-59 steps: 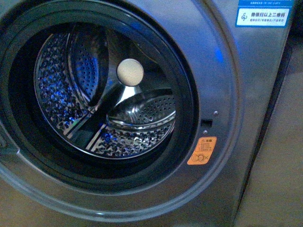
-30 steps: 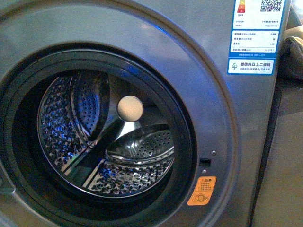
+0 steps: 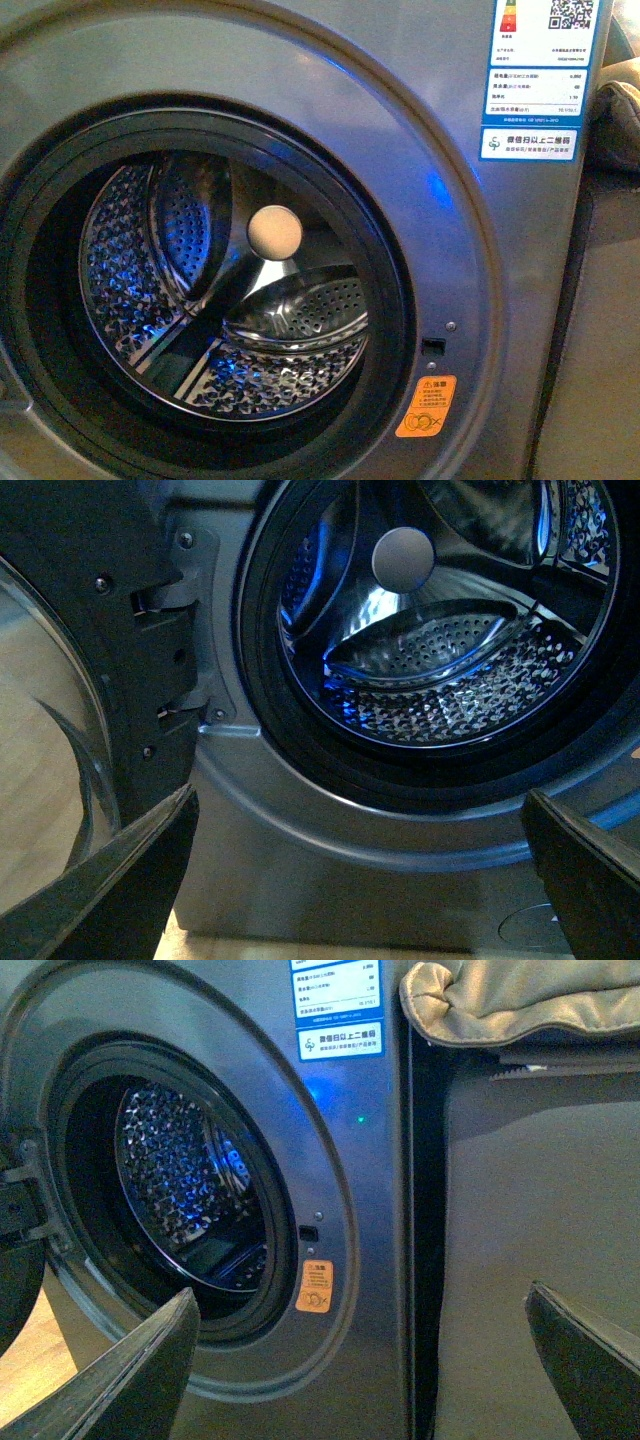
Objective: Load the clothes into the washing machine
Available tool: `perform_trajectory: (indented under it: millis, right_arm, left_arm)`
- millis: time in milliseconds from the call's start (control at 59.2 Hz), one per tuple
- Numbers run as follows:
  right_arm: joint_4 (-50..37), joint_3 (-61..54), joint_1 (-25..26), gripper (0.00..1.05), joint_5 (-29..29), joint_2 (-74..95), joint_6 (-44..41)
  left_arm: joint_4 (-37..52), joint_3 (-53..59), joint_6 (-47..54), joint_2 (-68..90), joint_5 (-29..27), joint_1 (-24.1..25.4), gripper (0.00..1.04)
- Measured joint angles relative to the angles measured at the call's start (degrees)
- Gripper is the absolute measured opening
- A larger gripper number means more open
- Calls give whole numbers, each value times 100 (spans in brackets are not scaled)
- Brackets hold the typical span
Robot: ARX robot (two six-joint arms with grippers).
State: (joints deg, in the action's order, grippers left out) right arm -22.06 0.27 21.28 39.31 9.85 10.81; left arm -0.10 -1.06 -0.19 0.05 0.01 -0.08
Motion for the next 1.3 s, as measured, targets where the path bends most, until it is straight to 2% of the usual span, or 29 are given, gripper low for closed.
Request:
perform_trajectory:
  millis: [186, 287, 371, 422, 523, 625, 760, 844, 861, 912, 1064, 1300]
  right_arm:
    - [-2131, 424, 1537, 97, 1165, 1978, 326]
    - [-3169, 811, 2166, 97, 1574, 2953, 514]
    - [-3652, 1384, 2673, 97, 1790, 3847, 634]
    - [-3250, 1980, 3008, 97, 1825, 4444, 483]
    - [-2337, 2815, 3359, 97, 1823, 5108, 146]
    - [-686, 4022, 3777, 97, 1694, 6019, -728]
    - [715, 5060, 4175, 97, 1491, 7034, -1757]
    - [1768, 5637, 4400, 97, 1340, 7783, -2658]
    - [2070, 5783, 4450, 97, 1233, 8028, -3049]
    - [2461, 5993, 4511, 97, 1040, 8439, -3541]
    - [2774, 6461, 4568, 97, 299, 9670, -4649]
    - [2636, 7125, 4638, 97, -603, 11422, -4986]
  left_arm:
    - [0, 0, 0, 0, 0, 2, 98]
    - [0, 0, 0, 0, 0, 2, 98]
    - [0, 0, -2, 0, 0, 2, 98]
    - [0, 0, 0, 0, 0, 2, 98]
    - [0, 0, 0, 0, 0, 2, 98]
    - [0, 0, 0, 0, 0, 2, 98]
    - [0, 0, 0, 0, 0, 2, 98]
    - [0, 0, 0, 0, 0, 2, 98]
    - [0, 0, 0, 0, 0, 2, 98]
    - [0, 0, 0, 0, 0, 0, 98]
    - [0, 0, 0, 0, 0, 2, 98]
    - [0, 0, 0, 0, 0, 0, 98]
